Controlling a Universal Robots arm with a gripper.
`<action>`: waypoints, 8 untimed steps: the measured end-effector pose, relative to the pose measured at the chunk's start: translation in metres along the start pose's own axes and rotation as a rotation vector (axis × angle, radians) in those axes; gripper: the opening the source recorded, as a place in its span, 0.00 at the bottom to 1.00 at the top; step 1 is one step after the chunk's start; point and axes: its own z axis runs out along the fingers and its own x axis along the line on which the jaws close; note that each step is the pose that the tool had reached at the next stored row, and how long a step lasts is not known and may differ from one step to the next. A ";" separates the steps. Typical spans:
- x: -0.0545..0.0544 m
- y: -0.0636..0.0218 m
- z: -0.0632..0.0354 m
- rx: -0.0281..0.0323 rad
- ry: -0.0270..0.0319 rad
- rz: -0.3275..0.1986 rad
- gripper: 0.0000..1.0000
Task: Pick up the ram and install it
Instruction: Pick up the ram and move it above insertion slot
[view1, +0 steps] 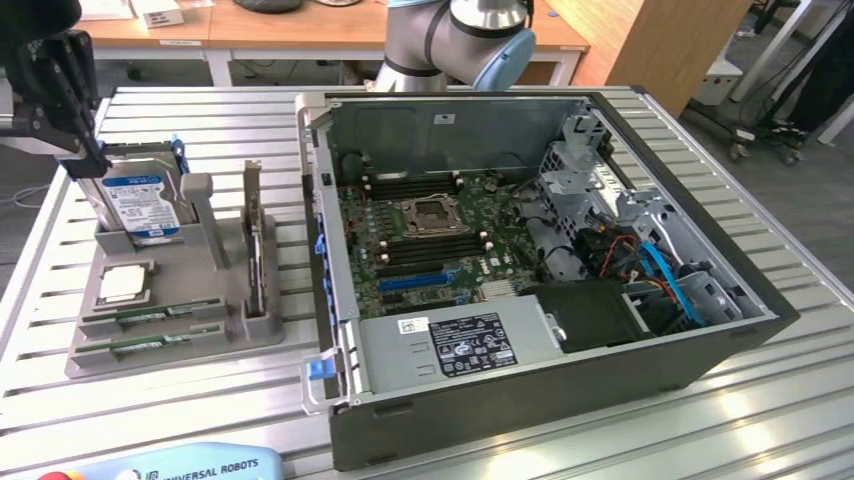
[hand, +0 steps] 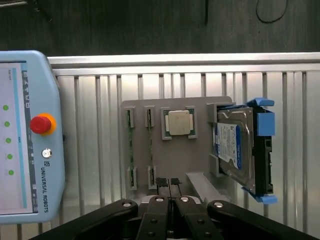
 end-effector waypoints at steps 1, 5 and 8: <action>0.000 0.0000 0.0001 -0.0003 0.0007 -0.018 0.10; 0.000 0.0000 0.0001 -0.0007 0.0023 -0.039 0.10; 0.000 0.0000 0.0001 -0.0007 0.0023 -0.039 0.10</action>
